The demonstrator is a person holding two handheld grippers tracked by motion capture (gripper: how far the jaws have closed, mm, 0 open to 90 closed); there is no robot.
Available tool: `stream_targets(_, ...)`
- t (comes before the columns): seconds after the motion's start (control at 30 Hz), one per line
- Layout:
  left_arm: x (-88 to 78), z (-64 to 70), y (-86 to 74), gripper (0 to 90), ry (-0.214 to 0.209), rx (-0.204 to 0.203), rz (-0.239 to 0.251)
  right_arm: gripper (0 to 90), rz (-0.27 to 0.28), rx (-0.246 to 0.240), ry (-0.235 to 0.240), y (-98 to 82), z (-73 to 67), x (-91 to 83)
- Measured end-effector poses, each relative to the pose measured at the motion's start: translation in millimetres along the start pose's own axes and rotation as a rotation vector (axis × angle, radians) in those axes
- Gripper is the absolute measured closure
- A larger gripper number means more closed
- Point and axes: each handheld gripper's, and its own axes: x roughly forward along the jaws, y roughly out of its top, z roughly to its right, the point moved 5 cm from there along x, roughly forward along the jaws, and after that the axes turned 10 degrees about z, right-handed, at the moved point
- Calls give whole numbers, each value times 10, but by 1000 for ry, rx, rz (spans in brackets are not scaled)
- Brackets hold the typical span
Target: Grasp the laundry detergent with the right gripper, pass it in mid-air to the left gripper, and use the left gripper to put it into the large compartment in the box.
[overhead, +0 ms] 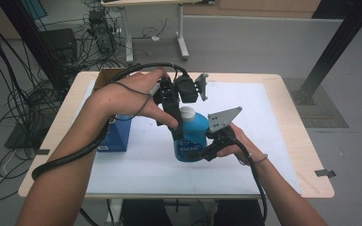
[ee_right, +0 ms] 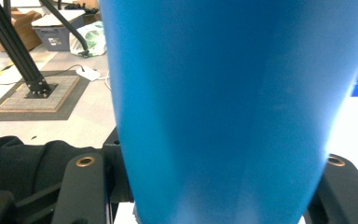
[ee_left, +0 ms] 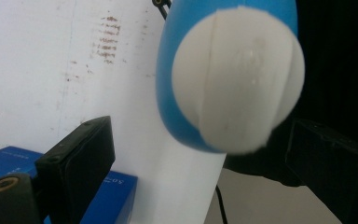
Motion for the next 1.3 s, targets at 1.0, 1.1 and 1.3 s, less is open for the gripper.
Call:
stream_targets(1.0,123,67,96,76,-13,25,-35,400,-10,-27,29,82,-41,98)
stream_targets(1.1,117,69,98,76,-12,26,-31,400,-10,-28,30,83,-42,95)
stream_targets(1.3,113,69,91,76,-13,22,-34,400,-10,-30,30,83,-47,98)
